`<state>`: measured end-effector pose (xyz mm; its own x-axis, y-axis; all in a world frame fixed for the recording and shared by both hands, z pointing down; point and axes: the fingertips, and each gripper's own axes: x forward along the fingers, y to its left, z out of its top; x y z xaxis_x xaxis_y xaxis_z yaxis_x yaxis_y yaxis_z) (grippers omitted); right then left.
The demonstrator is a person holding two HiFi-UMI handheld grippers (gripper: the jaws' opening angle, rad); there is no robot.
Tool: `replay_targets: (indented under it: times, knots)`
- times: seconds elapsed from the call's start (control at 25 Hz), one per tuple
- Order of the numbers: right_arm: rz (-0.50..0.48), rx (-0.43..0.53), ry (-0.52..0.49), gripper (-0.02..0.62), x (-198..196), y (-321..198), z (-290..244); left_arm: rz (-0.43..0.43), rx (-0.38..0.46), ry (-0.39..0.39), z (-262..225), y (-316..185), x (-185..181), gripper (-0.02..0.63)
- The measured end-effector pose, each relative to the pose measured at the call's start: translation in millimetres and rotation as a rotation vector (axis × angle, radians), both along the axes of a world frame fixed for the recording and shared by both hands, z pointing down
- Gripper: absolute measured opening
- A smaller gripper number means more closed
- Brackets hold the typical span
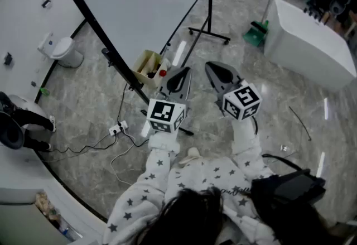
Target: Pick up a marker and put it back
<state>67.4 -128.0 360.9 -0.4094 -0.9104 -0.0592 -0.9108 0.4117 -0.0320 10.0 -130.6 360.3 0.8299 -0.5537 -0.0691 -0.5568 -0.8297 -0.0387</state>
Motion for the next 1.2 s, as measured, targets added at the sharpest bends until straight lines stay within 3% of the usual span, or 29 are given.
replay_targets:
  times: [0.24, 0.44, 0.76, 0.8, 0.84, 0.88, 1.2]
  knots:
    - [-0.094, 0.007, -0.044, 0.006, -25, -38, 3, -0.098, -0.002, -0.011, 6, -31, -31, 0.002]
    - [-0.210, 0.008, -0.007, 0.006, -55, -75, 5, -0.211, -0.015, 0.000, 9, -63, -57, 0.002]
    - [-0.322, -0.018, 0.019, 0.009, -69, -117, 18, -0.327, -0.033, 0.011, 11, -96, -64, 0.002]
    - [-0.326, -0.032, -0.002, 0.047, -67, -122, 21, -0.338, -0.036, 0.010, 12, -99, -64, 0.002]
    - [-0.331, -0.053, -0.038, 0.157, -65, -127, 24, -0.347, -0.040, 0.007, 14, -102, -64, 0.002]
    - [-0.335, -0.070, -0.073, 0.184, -63, -132, 28, -0.354, -0.044, 0.003, 16, -104, -63, 0.002]
    - [-0.343, -0.101, -0.163, 0.186, -70, -159, 60, -0.382, -0.065, -0.001, 41, -113, -71, 0.002]
